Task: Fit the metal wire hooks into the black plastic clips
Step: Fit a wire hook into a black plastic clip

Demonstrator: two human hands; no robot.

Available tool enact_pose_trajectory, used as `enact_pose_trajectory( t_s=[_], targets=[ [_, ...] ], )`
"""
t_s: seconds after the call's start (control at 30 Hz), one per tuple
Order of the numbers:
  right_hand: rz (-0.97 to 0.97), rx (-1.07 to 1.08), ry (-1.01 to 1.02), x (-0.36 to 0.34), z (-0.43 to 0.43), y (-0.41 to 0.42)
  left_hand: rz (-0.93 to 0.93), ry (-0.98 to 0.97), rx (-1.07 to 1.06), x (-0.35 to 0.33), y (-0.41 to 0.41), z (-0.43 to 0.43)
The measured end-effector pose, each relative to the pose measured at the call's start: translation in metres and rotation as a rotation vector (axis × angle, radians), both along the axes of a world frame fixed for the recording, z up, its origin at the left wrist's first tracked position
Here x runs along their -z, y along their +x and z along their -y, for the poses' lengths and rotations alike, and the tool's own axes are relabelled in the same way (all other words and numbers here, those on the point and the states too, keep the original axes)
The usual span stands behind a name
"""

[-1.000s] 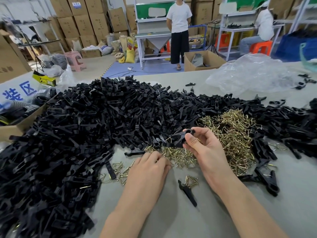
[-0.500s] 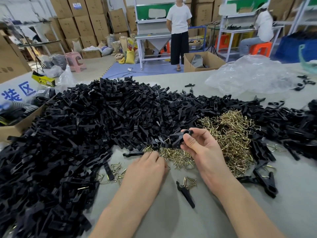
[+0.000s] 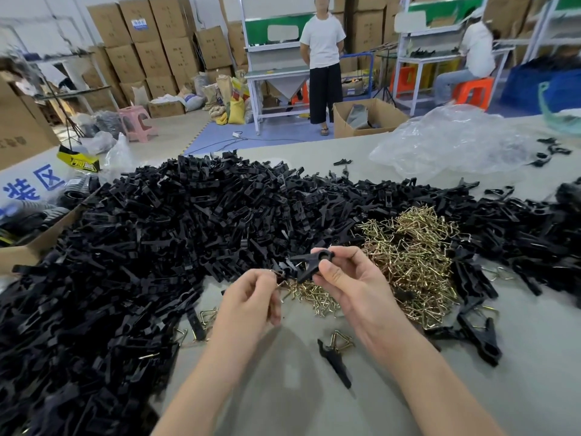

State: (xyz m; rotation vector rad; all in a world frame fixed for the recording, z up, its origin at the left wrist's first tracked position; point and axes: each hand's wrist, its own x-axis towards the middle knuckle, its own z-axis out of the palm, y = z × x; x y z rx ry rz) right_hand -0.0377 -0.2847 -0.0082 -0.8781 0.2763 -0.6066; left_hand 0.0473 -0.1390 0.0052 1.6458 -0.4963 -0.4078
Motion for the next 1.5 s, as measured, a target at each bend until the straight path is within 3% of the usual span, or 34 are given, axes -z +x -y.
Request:
enact_pose_trajectory(
  t_s=[0.07,0.17,0.97,1.5],
  targets=[
    [0.002,-0.044,-0.005,0.001,-0.003,0.000,-0.187,-0.155,-0.029,0.009,-0.005,0.002],
    [-0.006,-0.115,-0.040,0.003,-0.008,0.000,-0.261,-0.216,-0.013,0.014,-0.009,0.005],
    [0.012,-0.128,-0.029,0.002,-0.010,0.001,-0.295,-0.265,0.012,0.009,-0.008,-0.001],
    [0.010,-0.159,-0.138,0.002,-0.012,0.000,-0.236,-0.208,-0.073,0.012,-0.009,0.001]
  ],
)
